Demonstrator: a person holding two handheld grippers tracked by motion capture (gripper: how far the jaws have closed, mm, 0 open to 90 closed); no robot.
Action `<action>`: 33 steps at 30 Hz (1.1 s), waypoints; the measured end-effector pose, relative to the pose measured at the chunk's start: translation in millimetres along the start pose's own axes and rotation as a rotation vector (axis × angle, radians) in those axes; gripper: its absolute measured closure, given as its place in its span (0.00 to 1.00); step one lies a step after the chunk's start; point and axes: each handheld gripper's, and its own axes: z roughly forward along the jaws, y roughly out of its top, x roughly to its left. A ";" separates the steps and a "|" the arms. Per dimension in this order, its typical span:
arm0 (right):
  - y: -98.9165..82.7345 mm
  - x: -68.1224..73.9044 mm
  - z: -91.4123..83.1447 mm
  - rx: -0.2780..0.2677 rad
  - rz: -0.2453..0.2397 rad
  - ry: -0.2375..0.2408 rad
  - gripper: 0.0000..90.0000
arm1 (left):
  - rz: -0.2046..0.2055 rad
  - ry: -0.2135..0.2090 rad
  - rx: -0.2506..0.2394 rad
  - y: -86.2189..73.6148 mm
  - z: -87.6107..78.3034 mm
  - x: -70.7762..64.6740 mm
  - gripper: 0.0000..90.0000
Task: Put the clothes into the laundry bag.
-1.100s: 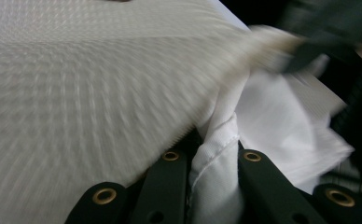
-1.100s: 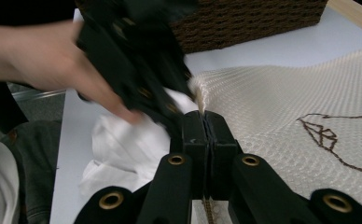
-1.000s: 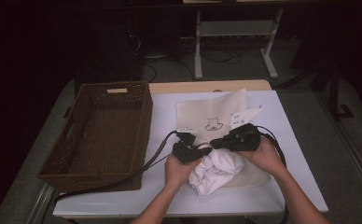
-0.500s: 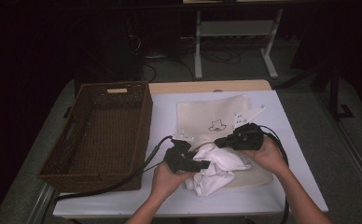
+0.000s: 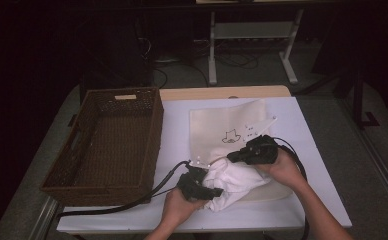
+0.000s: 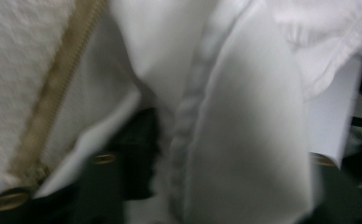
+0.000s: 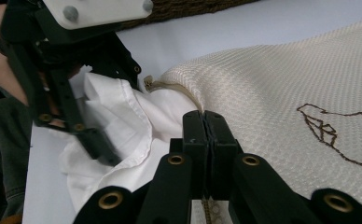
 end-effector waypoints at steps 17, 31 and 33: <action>20.2 9.5 -17.1 -0.078 -0.041 0.012 0.98 | -0.096 -0.065 -0.178 45.3 -21.5 15.6 0.97; 2.0 -8.8 -5.9 -0.045 0.036 0.011 0.97 | -0.059 -0.015 -0.121 44.3 -11.8 9.5 0.61; 2.1 -8.1 -8.7 -0.047 0.031 -0.001 0.97 | -0.045 -0.027 -0.110 40.4 -24.5 6.1 0.52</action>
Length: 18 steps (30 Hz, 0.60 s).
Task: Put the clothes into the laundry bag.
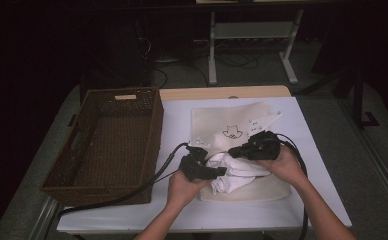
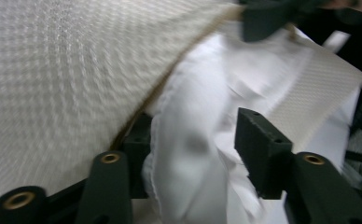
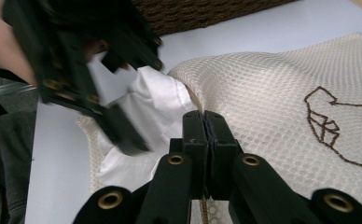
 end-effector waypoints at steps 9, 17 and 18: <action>2.7 1.2 1.0 0.008 -0.008 -0.016 0.97 | -0.049 -0.042 0.055 -21.5 -11.9 2.5 0.49; 3.6 3.5 5.9 0.019 -0.010 -0.005 0.97 | -0.141 -0.140 0.033 -26.3 32.0 14.6 0.85; 3.8 3.9 6.3 0.025 -0.015 -0.004 0.97 | -0.140 -0.133 0.008 -23.6 33.5 12.9 0.90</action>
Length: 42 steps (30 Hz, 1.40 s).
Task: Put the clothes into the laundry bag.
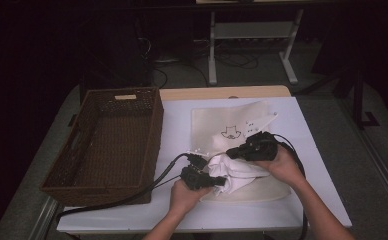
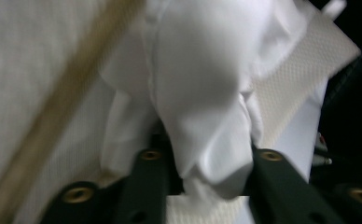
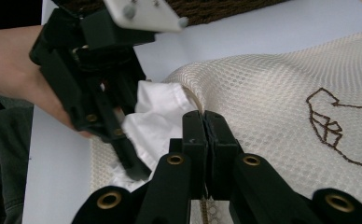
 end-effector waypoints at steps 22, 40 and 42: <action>-2.8 -2.6 -9.5 -0.020 0.020 -0.015 0.97 | 0.105 0.115 0.015 17.6 -22.9 -10.8 0.61; -4.0 0.0 -2.6 -0.004 0.001 0.011 0.97 | 0.007 0.073 -0.058 21.7 12.1 -1.8 0.90; -3.0 -0.4 -4.6 -0.018 0.000 0.010 0.97 | 0.002 0.081 -0.094 28.8 11.1 -3.4 0.92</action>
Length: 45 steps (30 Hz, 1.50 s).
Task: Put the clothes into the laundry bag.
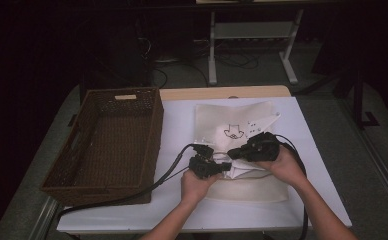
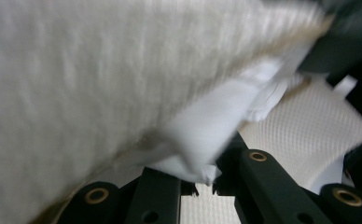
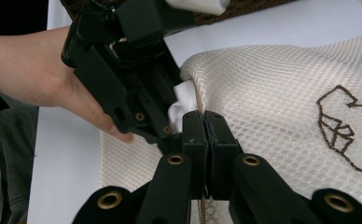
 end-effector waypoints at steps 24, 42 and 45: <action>-6.2 -7.3 -5.8 -0.001 0.022 -0.018 0.97 | 0.033 0.003 0.074 -10.5 3.1 -0.9 0.74; -3.5 -16.0 -5.0 -0.004 0.048 -0.015 0.97 | 0.031 0.032 -0.006 4.8 0.2 5.9 0.84; -4.5 -17.2 -6.0 -0.007 0.053 -0.020 0.97 | 0.067 0.035 0.019 1.2 -4.1 -0.8 0.77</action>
